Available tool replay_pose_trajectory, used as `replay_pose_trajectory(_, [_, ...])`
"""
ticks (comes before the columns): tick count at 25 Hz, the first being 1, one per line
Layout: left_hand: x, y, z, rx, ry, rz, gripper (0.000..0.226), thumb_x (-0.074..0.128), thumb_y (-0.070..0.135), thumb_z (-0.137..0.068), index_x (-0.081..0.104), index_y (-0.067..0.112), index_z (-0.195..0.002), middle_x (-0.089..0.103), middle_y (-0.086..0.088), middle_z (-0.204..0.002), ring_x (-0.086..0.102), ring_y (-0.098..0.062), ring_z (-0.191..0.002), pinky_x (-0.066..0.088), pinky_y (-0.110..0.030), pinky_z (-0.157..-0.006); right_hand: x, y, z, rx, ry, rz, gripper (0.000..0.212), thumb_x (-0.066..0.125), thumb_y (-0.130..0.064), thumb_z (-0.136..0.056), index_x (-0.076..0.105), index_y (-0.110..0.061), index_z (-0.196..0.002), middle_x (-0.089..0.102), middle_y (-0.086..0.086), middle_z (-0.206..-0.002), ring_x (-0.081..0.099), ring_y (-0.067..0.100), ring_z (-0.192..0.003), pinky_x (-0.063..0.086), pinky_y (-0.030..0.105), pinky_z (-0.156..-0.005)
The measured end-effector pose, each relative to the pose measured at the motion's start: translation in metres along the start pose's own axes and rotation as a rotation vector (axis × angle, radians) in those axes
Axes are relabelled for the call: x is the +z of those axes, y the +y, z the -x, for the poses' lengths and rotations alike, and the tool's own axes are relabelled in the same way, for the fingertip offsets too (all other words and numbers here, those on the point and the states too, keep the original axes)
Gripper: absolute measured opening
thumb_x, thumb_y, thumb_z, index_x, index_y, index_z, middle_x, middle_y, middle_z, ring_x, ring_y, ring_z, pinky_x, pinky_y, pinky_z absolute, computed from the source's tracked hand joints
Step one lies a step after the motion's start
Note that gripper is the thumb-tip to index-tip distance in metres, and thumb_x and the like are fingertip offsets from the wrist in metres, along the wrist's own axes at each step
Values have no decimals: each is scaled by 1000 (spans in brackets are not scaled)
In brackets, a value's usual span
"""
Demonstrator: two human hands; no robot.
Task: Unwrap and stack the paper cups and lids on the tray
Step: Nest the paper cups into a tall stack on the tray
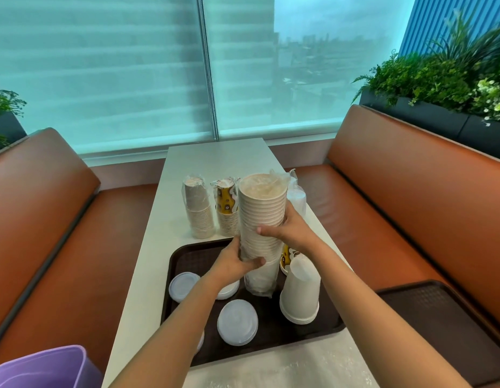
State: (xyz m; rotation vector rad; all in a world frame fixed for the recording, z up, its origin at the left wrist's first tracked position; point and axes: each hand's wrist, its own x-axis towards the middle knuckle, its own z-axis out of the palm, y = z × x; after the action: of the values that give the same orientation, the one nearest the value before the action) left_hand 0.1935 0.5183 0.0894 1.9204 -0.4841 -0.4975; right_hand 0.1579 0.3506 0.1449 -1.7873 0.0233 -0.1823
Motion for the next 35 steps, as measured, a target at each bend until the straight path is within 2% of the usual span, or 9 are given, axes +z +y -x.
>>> replay_pose_trajectory(3, [-29,35,-2,169,32,244,104,77,29,-57,24,23,-146,39,1,-145,34,-21,-137,30,-40,-112,0,-21,-2,-91,90,-25,126,90,-29,-52,11,-27,-149,30,-9,-148,37,8,-132,35,24,-106])
replay_pose_trajectory(6, [-38,91,-3,343,257,403,127,71,80,-41,20,27,-145,33,4,-146,33,-9,-132,32,-18,-105,6,-20,-5,-115,130,-14,118,90,-29,-52,20,-22,-147,41,-3,-144,44,11,-128,37,30,-108])
replay_pose_trajectory(9, [-19,94,-9,331,269,223,134,61,91,-33,24,26,-144,41,2,-140,42,-10,-125,37,-3,-89,12,-6,0,-67,132,-3,96,89,-27,-51,38,-24,-133,57,-3,-126,57,12,-113,49,36,-98])
replay_pose_trajectory(16, [-4,34,-7,174,156,240,124,70,83,-34,30,30,-138,51,12,-126,50,-6,-115,47,-11,-86,-5,-6,3,38,-90,44,93,82,-21,-60,30,-21,-137,50,-3,-129,47,18,-125,43,19,-90])
replay_pose_trajectory(19, [-14,32,-8,137,77,186,116,74,76,-42,30,33,-139,48,7,-136,46,-10,-124,42,-28,-101,-7,-18,-4,-53,47,-51,106,77,-44,-54,26,-20,-144,41,-4,-142,41,11,-130,39,28,-104])
replay_pose_trajectory(26, [1,10,-3,63,81,122,69,74,30,-78,32,32,-133,48,8,-130,43,-13,-128,39,-24,-95,8,12,-2,65,49,-19,95,87,-38,-45,43,-21,-127,60,3,-121,57,20,-113,46,48,-101])
replay_pose_trajectory(29, [-17,30,-4,50,-35,113,87,76,42,-74,26,26,-143,41,1,-144,35,-18,-136,34,-32,-108,-1,3,1,69,-30,41,112,91,-44,-42,37,-19,-137,56,3,-130,54,18,-120,43,42,-105])
replay_pose_trajectory(32, [-35,82,2,293,148,294,130,65,85,-44,14,26,-148,24,1,-154,22,-13,-140,23,-32,-112,-6,-14,-1,-82,75,42,121,90,-30,-52,15,-26,-148,32,-2,-149,36,10,-132,31,27,-108])
replay_pose_trajectory(35, [-30,112,-1,319,250,190,147,59,93,-28,17,20,-149,33,-4,-149,36,-16,-132,31,-26,-107,1,-19,-7,-90,85,23,113,89,-34,-46,27,-25,-141,46,0,-140,48,13,-124,40,32,-105])
